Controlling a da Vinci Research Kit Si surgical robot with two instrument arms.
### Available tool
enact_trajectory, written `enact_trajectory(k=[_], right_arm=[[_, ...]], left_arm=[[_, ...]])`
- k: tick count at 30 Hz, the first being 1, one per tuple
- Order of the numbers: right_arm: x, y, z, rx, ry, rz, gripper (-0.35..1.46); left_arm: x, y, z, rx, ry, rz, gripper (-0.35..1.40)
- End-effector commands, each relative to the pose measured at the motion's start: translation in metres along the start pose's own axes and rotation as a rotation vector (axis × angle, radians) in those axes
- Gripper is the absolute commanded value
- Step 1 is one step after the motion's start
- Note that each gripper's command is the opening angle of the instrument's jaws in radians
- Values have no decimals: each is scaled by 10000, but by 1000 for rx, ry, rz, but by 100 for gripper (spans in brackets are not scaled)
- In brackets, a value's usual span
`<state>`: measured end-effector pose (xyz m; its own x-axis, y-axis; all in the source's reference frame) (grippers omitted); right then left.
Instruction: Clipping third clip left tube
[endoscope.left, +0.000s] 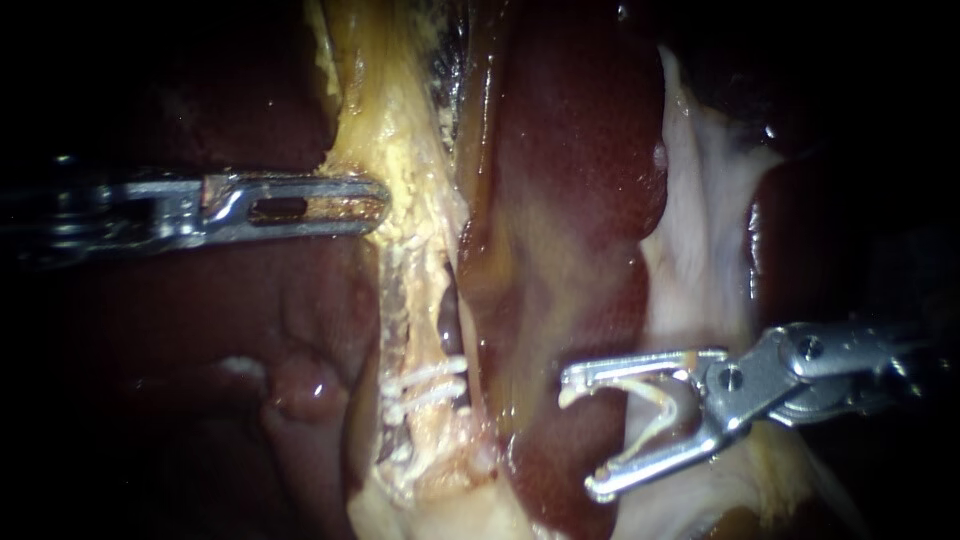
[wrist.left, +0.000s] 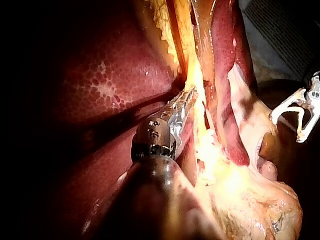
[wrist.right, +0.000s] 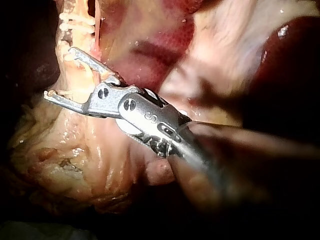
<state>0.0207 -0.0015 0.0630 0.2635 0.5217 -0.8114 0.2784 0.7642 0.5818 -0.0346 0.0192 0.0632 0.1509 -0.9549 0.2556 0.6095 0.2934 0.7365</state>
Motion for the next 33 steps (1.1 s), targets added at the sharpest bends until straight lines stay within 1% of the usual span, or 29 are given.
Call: enact_trajectory(k=[1,10,12,14,16,17,18,20,24,28,30,33], right_arm=[[0,0,0,0,0,0,59],[-2,0,2,-1,-1,-1,59],[-4,1,4,-1,-1,-3,58],[-6,1,7,-2,-2,-4,58],[-9,2,10,-6,-3,0,58],[-10,2,12,-7,-3,5,58],[-11,3,13,-7,-3,4,58],[-13,4,16,-9,-4,9,58],[-15,7,21,-12,-4,26,58],[-14,10,27,-16,-3,68,58],[-13,12,30,-15,-3,87,58],[-11,16,38,-15,-5,129,58]], left_arm=[[0,0,0,1,0,0,-35],[0,2,-3,4,2,1,-35],[-5,4,-10,11,8,1,-35],[-11,6,-20,8,8,0,-35],[-20,8,-35,-1,7,-3,-35],[-22,9,-39,-1,0,-4,-35],[-25,8,-48,-1,-9,-5,-35],[-28,6,-59,-1,-17,-9,-35],[-33,-6,-79,9,-31,-16,-35],[-34,-21,-90,13,-41,-29,-35],[-34,-26,-93,13,-43,-25,-35],[-35,-27,-96,15,-45,-26,-35]])
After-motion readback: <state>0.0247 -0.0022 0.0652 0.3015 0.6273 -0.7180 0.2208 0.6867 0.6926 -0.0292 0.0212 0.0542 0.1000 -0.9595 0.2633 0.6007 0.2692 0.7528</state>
